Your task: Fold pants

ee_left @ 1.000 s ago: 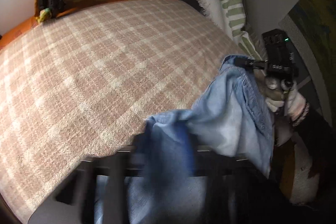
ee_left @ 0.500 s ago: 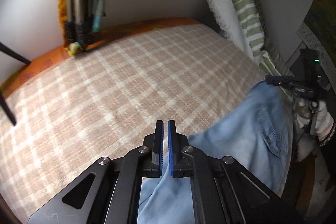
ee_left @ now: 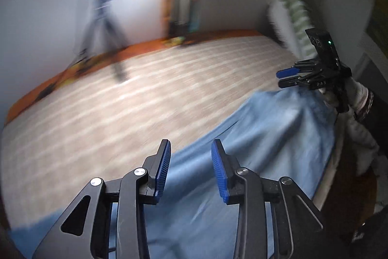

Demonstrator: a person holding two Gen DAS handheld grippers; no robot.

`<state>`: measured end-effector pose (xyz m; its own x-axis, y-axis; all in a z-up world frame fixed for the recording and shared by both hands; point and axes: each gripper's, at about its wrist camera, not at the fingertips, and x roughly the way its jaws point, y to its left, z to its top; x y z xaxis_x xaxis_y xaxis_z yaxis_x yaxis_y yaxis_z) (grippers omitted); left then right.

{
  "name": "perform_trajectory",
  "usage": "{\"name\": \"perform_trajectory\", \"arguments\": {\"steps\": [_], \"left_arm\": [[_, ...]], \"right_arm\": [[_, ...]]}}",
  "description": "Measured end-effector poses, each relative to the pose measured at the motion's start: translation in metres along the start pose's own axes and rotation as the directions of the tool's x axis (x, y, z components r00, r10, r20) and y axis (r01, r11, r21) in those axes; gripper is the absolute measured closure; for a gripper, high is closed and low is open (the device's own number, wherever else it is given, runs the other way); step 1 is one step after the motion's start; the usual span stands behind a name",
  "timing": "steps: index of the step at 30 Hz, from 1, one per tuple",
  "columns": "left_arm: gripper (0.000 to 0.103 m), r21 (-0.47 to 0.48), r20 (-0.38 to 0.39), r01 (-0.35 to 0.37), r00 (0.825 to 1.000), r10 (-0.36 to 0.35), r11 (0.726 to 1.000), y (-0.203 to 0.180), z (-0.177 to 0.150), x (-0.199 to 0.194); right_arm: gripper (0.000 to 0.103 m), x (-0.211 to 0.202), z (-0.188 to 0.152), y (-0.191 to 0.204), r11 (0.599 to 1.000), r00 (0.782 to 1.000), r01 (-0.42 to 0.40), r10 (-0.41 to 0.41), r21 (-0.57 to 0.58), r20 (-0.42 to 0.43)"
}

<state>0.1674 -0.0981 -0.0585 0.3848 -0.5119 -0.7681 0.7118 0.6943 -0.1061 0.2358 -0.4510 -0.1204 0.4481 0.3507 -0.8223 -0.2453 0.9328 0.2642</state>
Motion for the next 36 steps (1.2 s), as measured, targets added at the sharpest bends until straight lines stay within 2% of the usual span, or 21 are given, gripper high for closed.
{"name": "perform_trajectory", "arguments": {"steps": [3,5,7,8,9,10,12,14,16,20,23,24,26,29,31,34,36], "left_arm": [[0.07,-0.102,-0.015,-0.049,0.999,0.048,0.994,0.036,-0.037,-0.018],[0.07,-0.202,-0.025,-0.097,0.995,0.094,0.975,0.066,-0.069,-0.03],[0.07,-0.287,-0.038,-0.128,0.992,0.122,0.949,0.091,-0.096,-0.038],[0.07,-0.319,-0.045,-0.14,0.99,0.133,0.937,0.099,-0.107,-0.04],[0.07,-0.346,-0.052,-0.153,0.988,0.144,0.926,0.106,-0.12,-0.043],[0.07,-0.366,-0.063,-0.171,0.985,0.159,0.915,0.113,-0.132,-0.042],[0.07,-0.399,-0.09,-0.207,0.978,0.187,0.893,0.123,-0.152,-0.039],[0.07,-0.449,-0.073,-0.185,0.983,0.17,0.874,0.132,-0.166,-0.039],[0.07,-0.46,-0.044,-0.171,0.985,0.17,0.871,0.132,-0.169,-0.04],[0.07,-0.444,-0.045,-0.179,0.983,0.178,0.878,0.132,-0.168,-0.041],[0.07,-0.467,-0.036,-0.188,0.98,0.194,0.864,0.139,-0.172,-0.054],[0.07,-0.482,-0.028,-0.186,0.98,0.198,0.856,0.143,-0.173,-0.059],[0.07,-0.521,-0.006,-0.186,0.977,0.214,0.833,0.153,-0.179,-0.072],[0.07,-0.58,0.041,-0.169,0.971,0.236,0.797,0.169,-0.186,-0.107],[0.069,-0.604,0.063,-0.179,0.961,0.27,0.777,0.177,-0.192,-0.133],[0.051,-0.638,0.095,-0.19,0.942,0.322,0.746,0.188,-0.204,-0.173],[0.049,-0.662,0.105,-0.194,0.932,0.346,0.724,0.196,-0.213,-0.192]], "right_arm": [[0.051,0.036,0.009,0.006,0.998,0.996,-0.064,0.064,0.007,-0.054],[0.052,0.049,0.008,0.013,0.998,0.995,-0.062,0.06,-0.025,-0.081],[0.073,0.059,0.007,0.019,0.997,0.993,-0.052,0.047,-0.05,-0.104],[0.085,0.06,0.006,0.023,0.997,0.994,-0.019,0.012,-0.07,-0.105],[0.093,0.058,0.006,0.026,0.997,0.996,0.003,-0.01,-0.081,-0.093],[0.096,0.05,0.006,0.028,0.997,0.998,0.017,-0.021,-0.075,-0.06],[0.099,0.031,0.01,0.026,0.998,0.999,0.037,-0.037,-0.055,0.005],[0.1,0.016,0.016,0.014,0.999,0.997,0.032,-0.032,-0.008,0.077],[0.1,0.024,0.021,0.006,0.999,0.998,0.024,-0.025,0.025,0.063],[0.099,0.059,0.021,0.012,0.995,0.995,0.095,-0.096,-0.014,-0.042],[0.094,0.062,0.02,0.013,0.992,0.991,0.13,-0.13,-0.008,-0.039],[0.082,0.058,0.018,0.013,0.988,0.988,0.151,-0.151,-0.008,-0.038],[0.068,0.051,0.019,0.012,0.985,0.984,0.175,-0.174,0.011,-0.031],[0.066,0.029,0.022,0.018,0.982,0.982,0.187,-0.187,0.025,0.01],[0.065,0.015,0.023,0.026,0.984,0.984,0.172,-0.173,0.035,0.044],[0.06,-0.009,0.025,0.051,0.99,0.985,0.136,-0.14,0.041,0.098],[0.052,-0.018,0.025,0.069,0.993,0.985,0.116,-0.12,0.036,0.121]]}}
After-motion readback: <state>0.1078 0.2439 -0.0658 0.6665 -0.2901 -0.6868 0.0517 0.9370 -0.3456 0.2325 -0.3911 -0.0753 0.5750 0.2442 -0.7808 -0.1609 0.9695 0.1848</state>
